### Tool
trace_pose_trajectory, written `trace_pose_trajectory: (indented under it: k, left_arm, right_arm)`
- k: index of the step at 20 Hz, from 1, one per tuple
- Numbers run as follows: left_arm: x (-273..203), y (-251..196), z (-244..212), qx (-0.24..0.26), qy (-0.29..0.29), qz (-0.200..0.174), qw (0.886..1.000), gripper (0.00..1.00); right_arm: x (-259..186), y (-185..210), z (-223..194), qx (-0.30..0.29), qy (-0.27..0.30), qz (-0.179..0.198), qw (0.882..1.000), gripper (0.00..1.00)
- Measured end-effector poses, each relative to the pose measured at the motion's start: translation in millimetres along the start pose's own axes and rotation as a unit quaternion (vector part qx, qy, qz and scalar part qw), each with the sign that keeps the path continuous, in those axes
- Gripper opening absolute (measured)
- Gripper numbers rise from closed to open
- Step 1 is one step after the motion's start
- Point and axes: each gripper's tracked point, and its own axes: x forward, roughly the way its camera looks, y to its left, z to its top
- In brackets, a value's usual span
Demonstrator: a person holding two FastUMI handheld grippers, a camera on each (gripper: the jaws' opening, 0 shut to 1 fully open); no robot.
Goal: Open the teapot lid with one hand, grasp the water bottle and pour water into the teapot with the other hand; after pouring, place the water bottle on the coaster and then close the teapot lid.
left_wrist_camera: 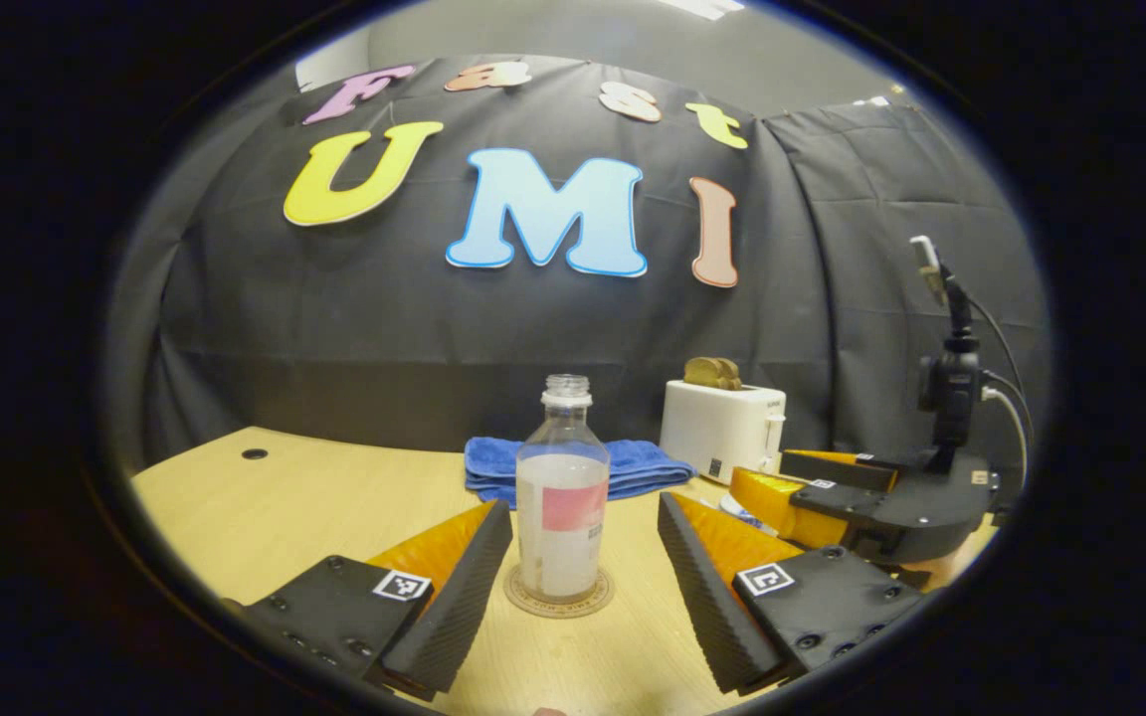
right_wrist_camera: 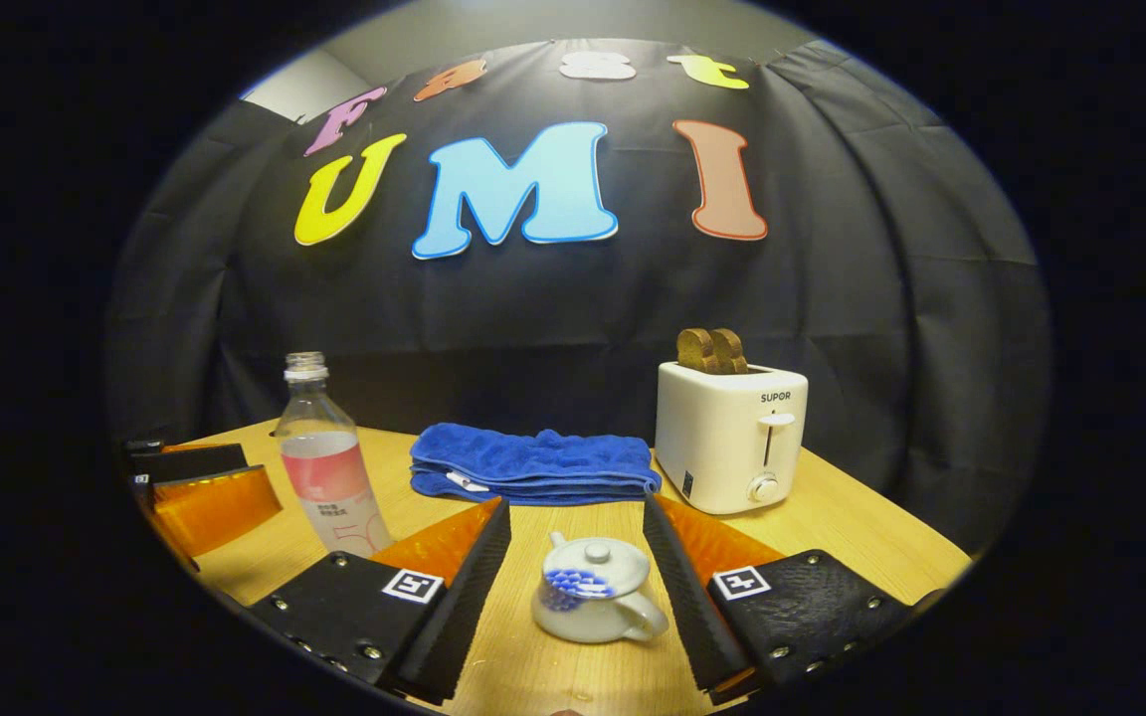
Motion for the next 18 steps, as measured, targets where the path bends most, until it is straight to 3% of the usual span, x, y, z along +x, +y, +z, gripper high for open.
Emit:
trace_pose_trajectory:
  k: [1,9,18]
  left_arm:
    - [-6,-2,1,0.004,-0.002,0.000,1.000,1.00]
    - [-54,-10,-20,0.008,0.000,0.005,1.000,1.00]
    - [-98,-13,-38,0.001,0.001,0.023,1.000,1.00]
  right_arm:
    - [-12,3,1,-0.006,-0.003,-0.003,1.000,0.90]
    - [-94,27,-12,-0.028,-0.008,-0.006,1.000,0.90]
    - [-135,30,-32,-0.001,0.000,-0.014,1.000,0.90]
